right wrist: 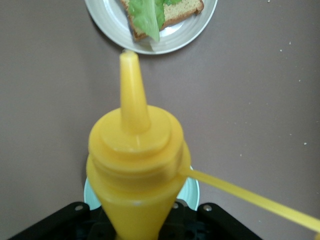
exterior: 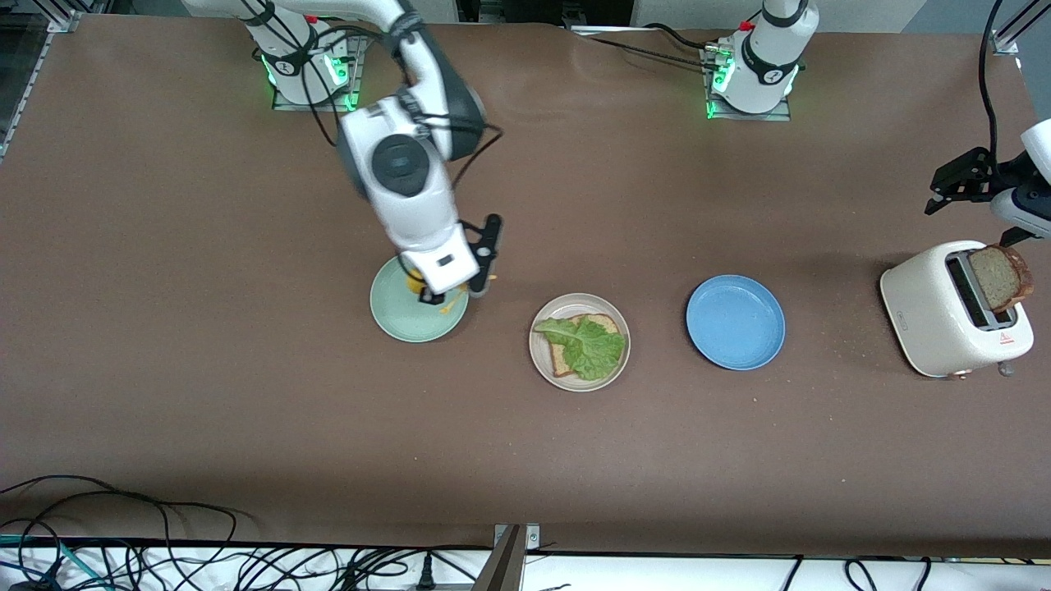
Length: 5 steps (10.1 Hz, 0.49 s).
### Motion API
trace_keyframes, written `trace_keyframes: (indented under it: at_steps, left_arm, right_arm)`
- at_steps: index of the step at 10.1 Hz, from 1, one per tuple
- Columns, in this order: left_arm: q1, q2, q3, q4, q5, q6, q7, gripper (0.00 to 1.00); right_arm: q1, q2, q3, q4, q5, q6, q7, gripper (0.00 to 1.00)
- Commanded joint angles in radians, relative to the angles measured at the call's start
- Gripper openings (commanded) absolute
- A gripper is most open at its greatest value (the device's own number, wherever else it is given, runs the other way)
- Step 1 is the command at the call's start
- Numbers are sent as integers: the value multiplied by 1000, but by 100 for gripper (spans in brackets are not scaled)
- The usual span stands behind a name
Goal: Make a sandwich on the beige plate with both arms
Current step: 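Carry the bottle with the right gripper and tilt it over the sandwich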
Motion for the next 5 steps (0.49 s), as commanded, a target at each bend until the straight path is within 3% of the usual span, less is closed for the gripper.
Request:
trace_keyframes:
  at_steps: [1, 3, 5]
  left_arm:
    - [0, 8, 4, 20, -20, -17, 24, 100]
    - [0, 8, 4, 18, -20, -20, 24, 100]
    - [2, 8, 4, 18, -18, -25, 25, 100]
  right_arm:
    - [72, 143, -20, 134, -108, -11, 206, 0]
    - [149, 266, -21, 207, -229, -16, 367, 0]
    - [172, 344, -24, 258, -297, -16, 444, 0]
